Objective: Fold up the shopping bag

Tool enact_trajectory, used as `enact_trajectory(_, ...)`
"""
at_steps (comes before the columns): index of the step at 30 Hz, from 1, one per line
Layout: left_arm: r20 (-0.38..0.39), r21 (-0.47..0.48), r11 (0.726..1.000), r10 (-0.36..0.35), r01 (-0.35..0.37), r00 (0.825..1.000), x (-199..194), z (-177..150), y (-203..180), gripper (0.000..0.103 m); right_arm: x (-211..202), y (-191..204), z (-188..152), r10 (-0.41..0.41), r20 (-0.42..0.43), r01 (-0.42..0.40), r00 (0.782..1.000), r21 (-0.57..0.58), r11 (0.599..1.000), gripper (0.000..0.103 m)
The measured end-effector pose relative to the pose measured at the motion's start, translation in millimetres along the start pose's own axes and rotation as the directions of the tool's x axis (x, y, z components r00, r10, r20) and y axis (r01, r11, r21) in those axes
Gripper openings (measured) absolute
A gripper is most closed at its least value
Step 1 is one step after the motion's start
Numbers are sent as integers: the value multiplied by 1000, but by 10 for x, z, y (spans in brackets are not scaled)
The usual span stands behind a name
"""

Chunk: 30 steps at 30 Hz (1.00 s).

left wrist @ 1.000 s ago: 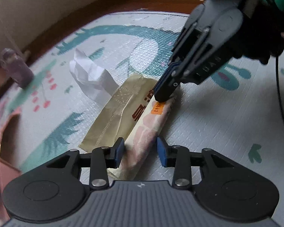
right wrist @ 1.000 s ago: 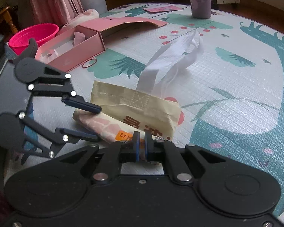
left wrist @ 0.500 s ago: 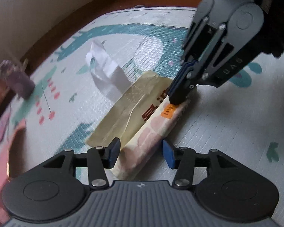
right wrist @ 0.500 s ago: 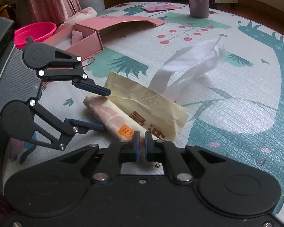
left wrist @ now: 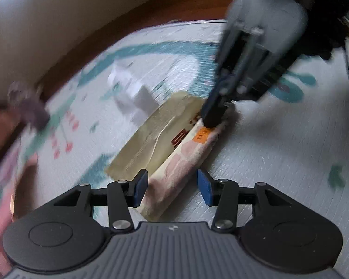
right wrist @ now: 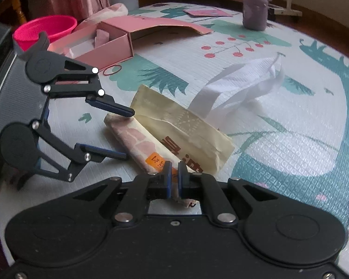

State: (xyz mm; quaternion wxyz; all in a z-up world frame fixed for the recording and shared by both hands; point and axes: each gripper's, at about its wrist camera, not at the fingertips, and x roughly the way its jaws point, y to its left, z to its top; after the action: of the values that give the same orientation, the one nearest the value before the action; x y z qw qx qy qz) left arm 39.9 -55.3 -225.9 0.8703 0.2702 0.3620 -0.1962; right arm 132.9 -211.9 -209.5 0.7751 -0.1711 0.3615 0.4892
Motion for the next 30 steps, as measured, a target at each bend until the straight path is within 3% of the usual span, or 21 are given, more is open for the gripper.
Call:
enact_trajectory(3,-27,130,991,-23,26,999,-31,71,-28,44,-5,92,-1,-30,-2,30,1000,-81,996,2)
enact_trajectory(5,-34,242,969,-44,51,998,-79,84,-41,33,-13,101,-1,-35,-2,35,999,-101,994,2)
enact_trajectory(9,-43,398,915,-55,67,998,-102,13,-40,33,-23,94,3,-31,-1,30,1000,-134,991,4)
enact_trajectory(16,-26,502,858,-113,110,993,-29,-13,66,34,-20,120,6,-13,1,13,1000,-259,966,7)
enact_trajectory(17,-17,541,833,-132,120,991,-12,-30,87,34,-15,99,12,-3,2,4,1000,-266,964,7)
enact_trajectory(20,-1,600,792,-141,113,990,2,-73,68,34,11,-49,42,46,8,-43,999,-222,974,7)
enact_trajectory(25,-13,569,800,-222,190,975,73,-54,252,34,36,-194,38,113,15,-108,994,-172,979,7)
enact_trajectory(30,7,551,804,-274,225,962,99,-81,330,32,-16,-105,20,119,-23,-121,993,-170,978,7)
